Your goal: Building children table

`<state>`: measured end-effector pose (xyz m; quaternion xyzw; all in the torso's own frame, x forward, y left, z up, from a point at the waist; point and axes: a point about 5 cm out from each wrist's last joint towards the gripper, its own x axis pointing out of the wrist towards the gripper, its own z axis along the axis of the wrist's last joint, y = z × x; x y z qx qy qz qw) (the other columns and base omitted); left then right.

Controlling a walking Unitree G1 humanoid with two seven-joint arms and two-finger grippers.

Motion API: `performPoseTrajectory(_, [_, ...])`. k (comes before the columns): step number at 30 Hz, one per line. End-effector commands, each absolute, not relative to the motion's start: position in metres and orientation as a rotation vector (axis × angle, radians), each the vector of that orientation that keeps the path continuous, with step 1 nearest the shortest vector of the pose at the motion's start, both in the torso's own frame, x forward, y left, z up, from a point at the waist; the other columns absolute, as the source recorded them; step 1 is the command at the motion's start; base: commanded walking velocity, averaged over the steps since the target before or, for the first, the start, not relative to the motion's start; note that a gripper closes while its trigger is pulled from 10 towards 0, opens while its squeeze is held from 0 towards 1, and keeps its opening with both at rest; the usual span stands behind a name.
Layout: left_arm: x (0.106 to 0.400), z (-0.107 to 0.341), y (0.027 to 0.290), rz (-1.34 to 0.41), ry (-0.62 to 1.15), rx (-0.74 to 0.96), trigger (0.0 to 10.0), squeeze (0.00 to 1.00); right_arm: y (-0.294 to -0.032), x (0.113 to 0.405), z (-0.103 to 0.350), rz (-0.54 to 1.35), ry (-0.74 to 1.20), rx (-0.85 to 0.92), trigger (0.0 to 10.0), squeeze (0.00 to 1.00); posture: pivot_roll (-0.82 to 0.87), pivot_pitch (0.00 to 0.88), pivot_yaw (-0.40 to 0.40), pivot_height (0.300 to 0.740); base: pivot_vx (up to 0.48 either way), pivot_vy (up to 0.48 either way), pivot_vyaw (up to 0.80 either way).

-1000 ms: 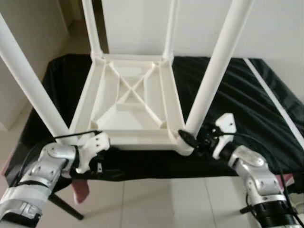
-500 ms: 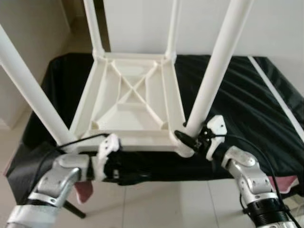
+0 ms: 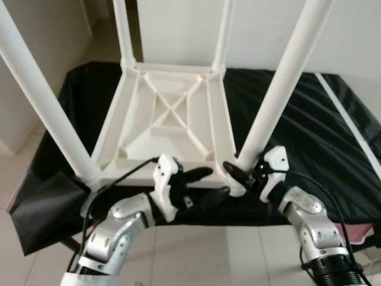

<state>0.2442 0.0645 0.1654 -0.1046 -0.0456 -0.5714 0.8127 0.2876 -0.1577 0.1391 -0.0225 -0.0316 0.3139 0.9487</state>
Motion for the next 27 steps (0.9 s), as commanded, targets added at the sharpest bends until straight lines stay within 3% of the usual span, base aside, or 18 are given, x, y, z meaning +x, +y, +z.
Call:
performPoseTrajectory(1, [0.245,0.165,0.063,-1.189,-0.108,-0.202,10.0,0.0,-0.172,0.287,0.132,0.543,-0.029,-0.036,10.0,0.0,-0.01,0.081,-0.048,0.74,0.0,0.0,0.0])
performPoseTrajectory(4, [0.254,0.171,0.052,-1.066,-0.154,-0.252,10.0,0.0,-0.177,0.288,0.131,0.427,-0.033,-0.003,10.0,0.0,-0.01,0.084,-0.055,0.74,0.0,0.0,0.0])
performPoseTrajectory(12, [0.259,0.173,0.046,-0.998,-0.144,-0.289,10.0,0.0,-0.181,0.287,0.123,0.292,-0.002,-0.002,10.0,0.0,-0.02,0.084,-0.057,0.74,0.0,0.0,0.0])
performPoseTrajectory(18, [0.269,0.177,0.039,-0.971,-0.16,-0.313,10.0,0.0,-0.168,0.287,0.123,0.038,-0.045,0.106,10.0,0.0,-0.04,0.07,-0.051,0.74,0.0,0.0,0.0])
performPoseTrajectory(20, [0.269,0.177,0.039,-0.971,-0.16,-0.313,10.0,0.0,-0.168,0.287,0.123,0.038,-0.045,0.106,10.0,0.0,-0.04,0.07,-0.051,0.74,0.0,0.0,0.0])
performPoseTrajectory(23, [0.27,0.178,0.038,-0.979,-0.167,-0.301,10.0,0.0,-0.162,0.289,0.119,-0.168,-0.036,0.16,10.0,0.0,-0.04,0.055,-0.038,0.74,0.0,0.0,0.0])
performPoseTrajectory(27, [0.273,0.181,0.038,-0.981,-0.17,-0.285,10.0,0.0,-0.147,0.29,0.118,-0.171,-0.031,0.187,10.0,0.0,-0.04,0.048,-0.03,0.74,0.0,0.0,0.0])
